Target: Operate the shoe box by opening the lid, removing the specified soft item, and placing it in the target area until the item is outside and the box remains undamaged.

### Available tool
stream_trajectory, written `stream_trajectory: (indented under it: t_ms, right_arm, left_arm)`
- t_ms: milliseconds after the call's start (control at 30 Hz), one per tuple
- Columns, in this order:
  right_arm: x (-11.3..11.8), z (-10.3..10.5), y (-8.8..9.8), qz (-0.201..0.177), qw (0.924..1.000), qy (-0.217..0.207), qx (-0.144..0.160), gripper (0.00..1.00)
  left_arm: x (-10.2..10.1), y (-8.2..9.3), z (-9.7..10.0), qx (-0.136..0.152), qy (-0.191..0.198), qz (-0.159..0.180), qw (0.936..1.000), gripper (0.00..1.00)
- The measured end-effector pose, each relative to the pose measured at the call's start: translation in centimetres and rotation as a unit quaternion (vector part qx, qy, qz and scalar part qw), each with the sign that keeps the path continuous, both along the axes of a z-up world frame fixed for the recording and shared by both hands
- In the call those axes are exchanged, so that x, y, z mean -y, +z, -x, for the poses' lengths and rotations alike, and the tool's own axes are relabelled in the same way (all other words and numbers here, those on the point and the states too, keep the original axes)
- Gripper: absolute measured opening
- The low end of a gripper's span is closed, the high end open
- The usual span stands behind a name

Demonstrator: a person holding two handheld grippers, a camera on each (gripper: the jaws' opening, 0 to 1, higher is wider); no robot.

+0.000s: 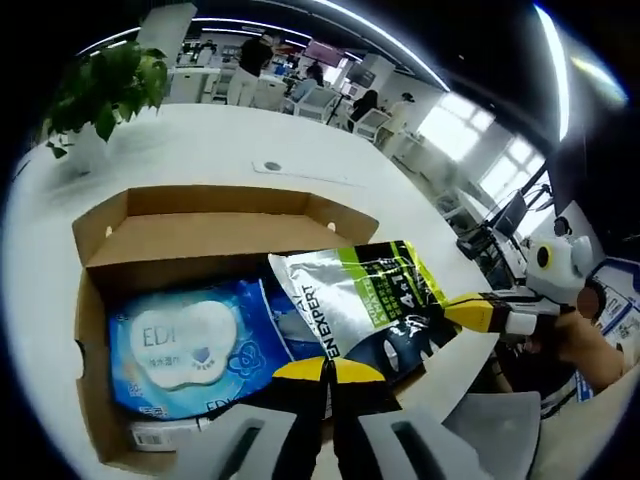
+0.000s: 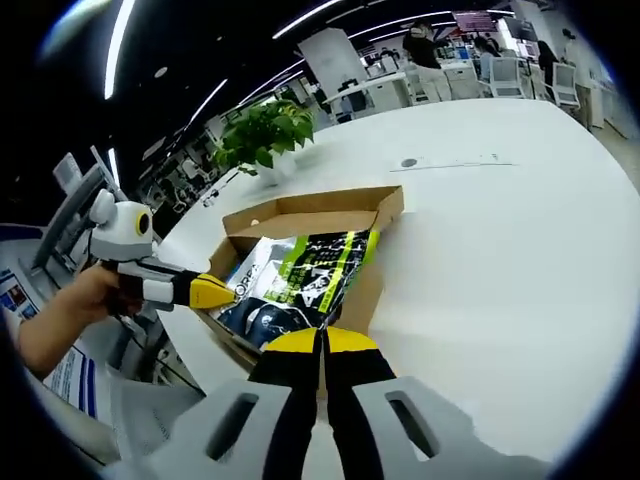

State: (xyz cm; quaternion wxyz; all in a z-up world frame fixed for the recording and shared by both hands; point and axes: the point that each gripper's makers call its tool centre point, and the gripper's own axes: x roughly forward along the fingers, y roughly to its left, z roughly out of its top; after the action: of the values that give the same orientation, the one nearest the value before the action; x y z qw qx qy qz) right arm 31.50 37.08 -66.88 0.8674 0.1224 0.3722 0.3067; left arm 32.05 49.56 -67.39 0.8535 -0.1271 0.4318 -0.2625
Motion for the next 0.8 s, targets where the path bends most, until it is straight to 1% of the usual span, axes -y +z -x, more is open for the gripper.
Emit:
stream_trajectory:
  t_ms: [133, 300, 400, 633, 733, 800]
  right_arm:
    - [1.6, 0.0, -0.1, 0.001, 0.9999, -0.010, -0.005, 0.00]
    - [3.4, -0.4, 0.1, -0.008, 0.9993, -0.034, -0.015, 0.00]
    - [4.3, -0.5, 0.2, -0.007, 0.9990, -0.040, -0.017, 0.00]
    - [6.4, -0.8, 0.1, -0.006, 0.9981, -0.058, -0.020, 0.00]
    - [7.2, -0.8, 0.0, -0.006, 0.9976, -0.065, -0.021, 0.00]
    - [7.8, -0.9, -0.1, -0.005, 0.9972, -0.071, -0.022, 0.00]
  left_arm:
    - [1.5, 0.2, -0.2, 0.002, -0.008, 0.004, 1.0000, 0.00]
    - [2.9, 0.3, -0.3, 0.002, -0.016, 0.007, 0.9998, 0.00]
    - [4.1, 0.1, -0.4, 0.004, -0.023, 0.003, 0.9997, 0.00]
    - [6.0, -0.3, -0.8, 0.003, -0.037, 0.005, 0.9993, 0.00]
    - [6.9, -0.3, -1.0, 0.007, -0.040, 0.004, 0.9992, 0.00]
    - [7.5, -0.4, -1.1, 0.007, -0.048, 0.002, 0.9988, 0.00]
